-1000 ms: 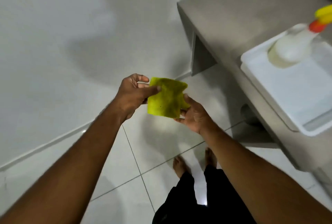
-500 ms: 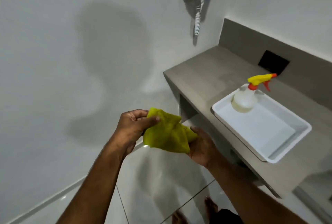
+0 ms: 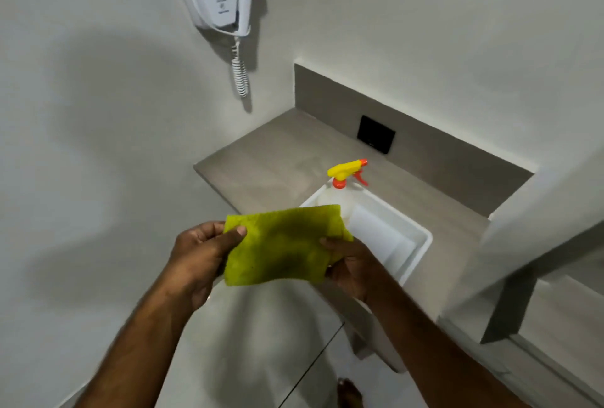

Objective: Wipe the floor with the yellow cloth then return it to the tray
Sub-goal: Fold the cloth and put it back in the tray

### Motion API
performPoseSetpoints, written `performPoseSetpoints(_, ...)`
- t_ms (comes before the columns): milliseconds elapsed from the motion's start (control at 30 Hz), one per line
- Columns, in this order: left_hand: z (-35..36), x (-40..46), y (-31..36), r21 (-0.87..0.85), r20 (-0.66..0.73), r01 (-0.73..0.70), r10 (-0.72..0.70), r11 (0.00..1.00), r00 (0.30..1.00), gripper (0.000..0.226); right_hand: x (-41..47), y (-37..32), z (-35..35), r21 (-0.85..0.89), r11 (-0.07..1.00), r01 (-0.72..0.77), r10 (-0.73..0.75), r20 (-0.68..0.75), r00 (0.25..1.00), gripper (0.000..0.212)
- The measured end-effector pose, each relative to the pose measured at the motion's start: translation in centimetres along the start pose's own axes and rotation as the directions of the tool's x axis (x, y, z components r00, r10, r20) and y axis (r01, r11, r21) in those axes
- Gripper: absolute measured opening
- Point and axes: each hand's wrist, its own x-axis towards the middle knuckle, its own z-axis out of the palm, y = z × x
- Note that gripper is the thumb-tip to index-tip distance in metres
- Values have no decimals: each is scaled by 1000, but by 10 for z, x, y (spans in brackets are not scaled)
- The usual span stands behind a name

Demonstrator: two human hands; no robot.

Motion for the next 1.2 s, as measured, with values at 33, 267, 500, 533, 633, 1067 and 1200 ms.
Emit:
performPoseSetpoints(33,14,4,-8,-31,22,53,-52,998,998,19,-3,-14,-12,-30,999,12,-13,-32,999,41)
performPoseSetpoints(267,116,38,-67,-85,40,280,-278,956,960,7,-9,-80,-104,-261,965,-11,-73,-308,949,30)
performPoseSetpoints(500,178,44,-115,209,-111,319,-302,924,947,19,19,-97,-158,-627,763,-155,-264,-521,811,69)
performPoseSetpoints(533,182,46,-120,315,-134,288,-259,904,957,17,23,-96,-162,-693,698,-181,-286,-501,817,68)
performPoseSetpoints(633,192,50,-123,693,-147,183,-112,697,983,21,34,-95,-166,-833,497,-244,-303,-430,851,60)
performPoseSetpoints(1067,209,73,-143,927,62,-95,-103,-363,993,47,48,-77,-158,-954,-178,-241,-406,-152,901,51)
performPoseSetpoints(1200,206,63,-145,912,111,-126,-61,-391,992,45,44,-70,-159,-838,-462,-290,-482,-37,875,37)
